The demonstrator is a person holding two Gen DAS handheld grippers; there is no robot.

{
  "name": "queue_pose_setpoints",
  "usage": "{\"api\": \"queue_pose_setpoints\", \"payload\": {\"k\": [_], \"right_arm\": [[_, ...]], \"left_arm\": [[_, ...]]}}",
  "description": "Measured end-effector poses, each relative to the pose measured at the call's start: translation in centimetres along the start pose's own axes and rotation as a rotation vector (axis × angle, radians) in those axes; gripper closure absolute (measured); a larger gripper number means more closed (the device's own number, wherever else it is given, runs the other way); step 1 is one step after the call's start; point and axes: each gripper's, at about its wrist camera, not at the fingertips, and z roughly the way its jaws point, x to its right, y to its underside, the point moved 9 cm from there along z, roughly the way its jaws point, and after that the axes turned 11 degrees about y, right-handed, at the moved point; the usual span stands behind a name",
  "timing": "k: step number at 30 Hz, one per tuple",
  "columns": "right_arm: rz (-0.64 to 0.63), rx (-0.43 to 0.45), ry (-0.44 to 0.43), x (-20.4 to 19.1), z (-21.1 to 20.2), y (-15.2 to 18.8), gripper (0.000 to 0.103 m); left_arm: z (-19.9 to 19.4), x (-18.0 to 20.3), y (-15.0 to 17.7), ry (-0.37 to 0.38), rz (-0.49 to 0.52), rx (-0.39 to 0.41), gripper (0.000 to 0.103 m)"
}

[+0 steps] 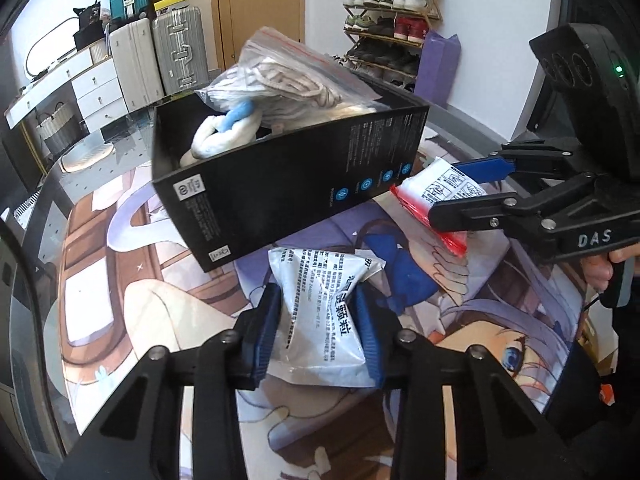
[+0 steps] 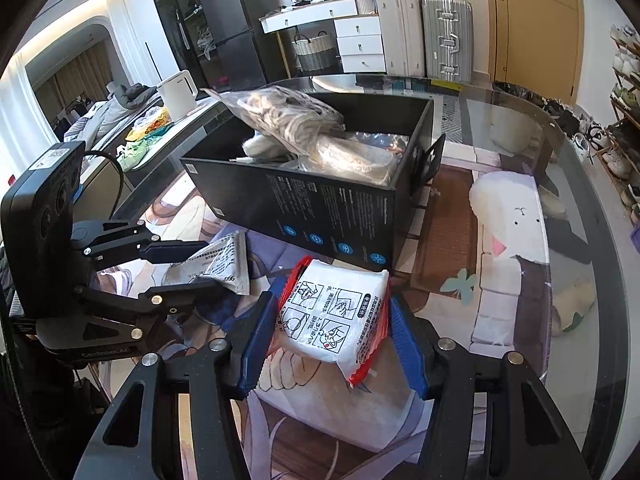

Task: Organize soft objects
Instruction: 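Carry the printed bag and red-edged packet over the black box with both grippers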

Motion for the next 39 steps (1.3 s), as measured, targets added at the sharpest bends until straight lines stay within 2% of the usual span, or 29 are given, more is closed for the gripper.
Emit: {"api": "queue_pose_setpoints", "payload": {"k": [13, 25, 35, 39], "right_arm": [[0.009, 0.094, -0.009, 0.6, -3.6, -1.7, 0.046], [0.072, 0.215, -0.009, 1.6, -6.7, -4.1, 0.046], [0.083, 0.261, 0.001, 1.9, -6.6, -7.1, 0.046], [0.081, 0.264, 0.006, 2.1, -5.9, -8.2, 0.046]], "left_arm": [[-5.5, -0.1, -2.0, -0.002, -0.004, 0.133, 0.067], [-8.9, -2.7, -5.3, -0.008, -0.091, 0.273, 0.067], [-8.9, -5.3, -8.3, -0.074, -0.141, 0.329, 0.067], [-8.0, -6.2, -9.2, -0.074, -0.162, 0.337, 0.067]]}}
